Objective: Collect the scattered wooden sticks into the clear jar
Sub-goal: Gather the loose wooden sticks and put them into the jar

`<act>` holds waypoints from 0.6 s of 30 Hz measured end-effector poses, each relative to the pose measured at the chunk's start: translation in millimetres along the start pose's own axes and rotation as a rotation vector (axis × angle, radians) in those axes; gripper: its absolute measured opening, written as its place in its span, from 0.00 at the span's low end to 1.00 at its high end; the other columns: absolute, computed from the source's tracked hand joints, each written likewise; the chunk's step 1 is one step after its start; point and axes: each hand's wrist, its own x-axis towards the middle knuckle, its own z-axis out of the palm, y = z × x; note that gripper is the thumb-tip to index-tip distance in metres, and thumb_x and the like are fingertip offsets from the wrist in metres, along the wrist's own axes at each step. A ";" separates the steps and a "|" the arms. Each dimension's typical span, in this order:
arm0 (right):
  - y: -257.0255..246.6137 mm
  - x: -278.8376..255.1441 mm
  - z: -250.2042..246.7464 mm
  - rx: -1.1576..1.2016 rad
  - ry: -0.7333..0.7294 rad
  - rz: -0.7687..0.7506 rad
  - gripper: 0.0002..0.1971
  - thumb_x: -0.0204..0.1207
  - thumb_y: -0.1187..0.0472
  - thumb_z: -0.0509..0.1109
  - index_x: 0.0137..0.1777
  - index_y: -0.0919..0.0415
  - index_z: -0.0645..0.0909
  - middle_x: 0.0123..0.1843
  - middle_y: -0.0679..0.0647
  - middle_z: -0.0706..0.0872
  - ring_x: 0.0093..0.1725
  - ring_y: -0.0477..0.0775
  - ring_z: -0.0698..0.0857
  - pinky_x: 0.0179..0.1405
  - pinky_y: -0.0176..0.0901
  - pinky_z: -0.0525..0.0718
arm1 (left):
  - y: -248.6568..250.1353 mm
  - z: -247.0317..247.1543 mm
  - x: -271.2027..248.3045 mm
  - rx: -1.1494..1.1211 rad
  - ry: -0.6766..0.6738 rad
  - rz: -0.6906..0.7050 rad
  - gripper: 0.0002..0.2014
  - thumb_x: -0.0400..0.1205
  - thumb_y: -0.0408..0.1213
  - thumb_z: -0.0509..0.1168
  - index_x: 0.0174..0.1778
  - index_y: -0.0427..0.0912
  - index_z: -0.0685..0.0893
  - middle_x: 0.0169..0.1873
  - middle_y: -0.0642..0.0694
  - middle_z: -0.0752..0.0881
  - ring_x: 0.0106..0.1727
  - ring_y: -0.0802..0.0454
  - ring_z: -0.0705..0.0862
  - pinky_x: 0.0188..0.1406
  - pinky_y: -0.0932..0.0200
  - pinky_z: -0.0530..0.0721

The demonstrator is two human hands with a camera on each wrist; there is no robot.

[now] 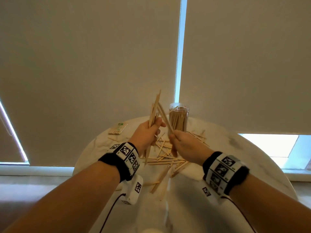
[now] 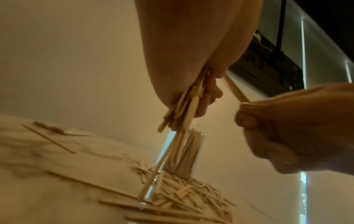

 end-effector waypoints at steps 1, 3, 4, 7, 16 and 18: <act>-8.3 -1.1 6.1 -0.051 -0.025 -0.017 0.15 0.91 0.50 0.53 0.52 0.53 0.80 0.42 0.53 0.91 0.38 0.49 0.87 0.42 0.47 0.85 | 0.4 5.6 -0.4 -0.015 0.000 -0.003 0.20 0.86 0.57 0.62 0.51 0.44 0.88 0.29 0.52 0.76 0.22 0.57 0.71 0.26 0.59 0.74; -20.5 0.4 16.0 -0.215 -0.070 -0.066 0.13 0.89 0.58 0.57 0.57 0.62 0.83 0.48 0.58 0.90 0.46 0.57 0.89 0.49 0.54 0.88 | -0.7 12.7 0.1 0.016 0.022 0.000 0.19 0.86 0.58 0.62 0.48 0.46 0.89 0.31 0.51 0.78 0.25 0.55 0.74 0.31 0.53 0.78; -23.7 2.0 18.8 -0.269 -0.082 -0.078 0.12 0.88 0.60 0.59 0.58 0.65 0.83 0.49 0.59 0.90 0.48 0.58 0.89 0.52 0.56 0.88 | -1.6 12.8 0.2 0.031 0.033 -0.004 0.18 0.86 0.56 0.63 0.45 0.45 0.87 0.32 0.49 0.78 0.27 0.53 0.75 0.34 0.51 0.79; -26.0 3.1 9.8 -0.229 -0.050 -0.030 0.18 0.88 0.46 0.57 0.55 0.57 0.82 0.46 0.53 0.91 0.44 0.51 0.89 0.51 0.52 0.89 | -4.3 3.0 1.0 0.024 0.020 -0.036 0.17 0.87 0.54 0.64 0.43 0.44 0.82 0.31 0.46 0.78 0.26 0.51 0.74 0.34 0.52 0.78; 0.2 40.7 -14.9 -0.703 0.234 -0.247 0.13 0.85 0.62 0.63 0.65 0.55 0.84 0.60 0.54 0.85 0.56 0.60 0.86 0.49 0.48 0.84 | -1.8 7.9 -14.8 -0.042 -0.237 -0.161 0.16 0.87 0.54 0.62 0.43 0.44 0.79 0.30 0.49 0.80 0.25 0.56 0.70 0.23 0.64 0.71; 5.6 39.5 -16.6 -0.709 0.239 -0.146 0.09 0.85 0.61 0.64 0.56 0.57 0.86 0.49 0.55 0.90 0.47 0.58 0.87 0.41 0.45 0.81 | -3.0 7.6 -14.7 -0.076 -0.203 -0.174 0.16 0.87 0.54 0.62 0.43 0.44 0.78 0.29 0.50 0.80 0.26 0.56 0.74 0.27 0.62 0.77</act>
